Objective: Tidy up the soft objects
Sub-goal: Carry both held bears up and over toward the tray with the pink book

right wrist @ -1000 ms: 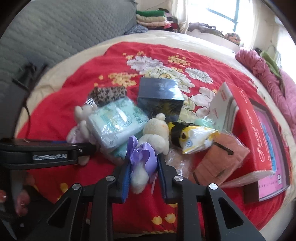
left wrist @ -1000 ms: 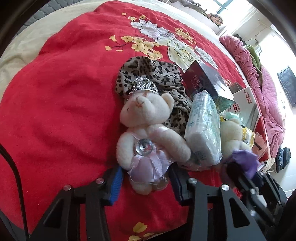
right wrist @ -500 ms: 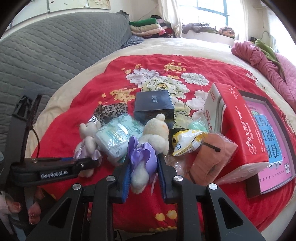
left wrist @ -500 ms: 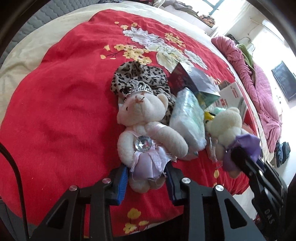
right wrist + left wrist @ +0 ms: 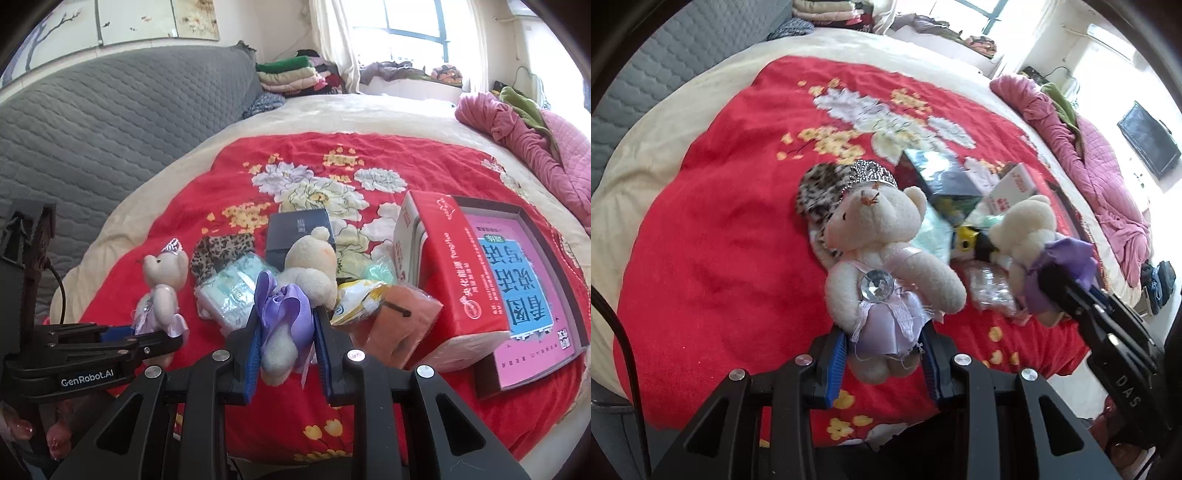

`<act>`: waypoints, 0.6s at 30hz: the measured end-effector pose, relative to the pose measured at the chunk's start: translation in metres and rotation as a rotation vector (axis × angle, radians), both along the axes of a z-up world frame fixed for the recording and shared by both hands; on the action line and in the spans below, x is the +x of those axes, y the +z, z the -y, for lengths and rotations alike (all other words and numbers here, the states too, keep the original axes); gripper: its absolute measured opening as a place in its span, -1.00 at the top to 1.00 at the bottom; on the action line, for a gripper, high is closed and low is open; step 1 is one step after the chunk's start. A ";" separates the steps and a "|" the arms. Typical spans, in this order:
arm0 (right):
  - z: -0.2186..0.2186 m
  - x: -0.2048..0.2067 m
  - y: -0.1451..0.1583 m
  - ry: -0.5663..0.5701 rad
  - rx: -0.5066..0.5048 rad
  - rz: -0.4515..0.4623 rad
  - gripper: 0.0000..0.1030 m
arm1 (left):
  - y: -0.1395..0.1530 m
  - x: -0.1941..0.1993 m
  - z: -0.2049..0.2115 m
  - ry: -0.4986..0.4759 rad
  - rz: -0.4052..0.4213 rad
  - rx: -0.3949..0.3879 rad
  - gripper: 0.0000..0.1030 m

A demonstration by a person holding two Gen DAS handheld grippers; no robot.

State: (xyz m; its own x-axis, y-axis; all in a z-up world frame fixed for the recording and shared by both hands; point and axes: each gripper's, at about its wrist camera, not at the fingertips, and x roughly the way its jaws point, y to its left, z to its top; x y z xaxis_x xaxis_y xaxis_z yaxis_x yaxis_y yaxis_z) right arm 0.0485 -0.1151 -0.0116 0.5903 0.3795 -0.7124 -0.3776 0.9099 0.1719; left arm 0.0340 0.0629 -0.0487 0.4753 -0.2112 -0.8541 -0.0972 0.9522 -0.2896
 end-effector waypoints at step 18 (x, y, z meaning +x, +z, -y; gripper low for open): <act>0.059 -0.029 0.066 -0.085 0.049 0.118 0.49 | 0.078 -0.008 0.068 -0.071 0.129 0.136 0.31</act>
State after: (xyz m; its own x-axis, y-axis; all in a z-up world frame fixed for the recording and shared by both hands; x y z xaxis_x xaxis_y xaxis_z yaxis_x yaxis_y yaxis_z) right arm 0.0194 -0.1745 0.0545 0.7008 0.3570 -0.6176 -0.3194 0.9312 0.1759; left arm 0.0263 -0.0052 0.0291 0.5708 -0.1346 -0.8100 0.0011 0.9866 -0.1632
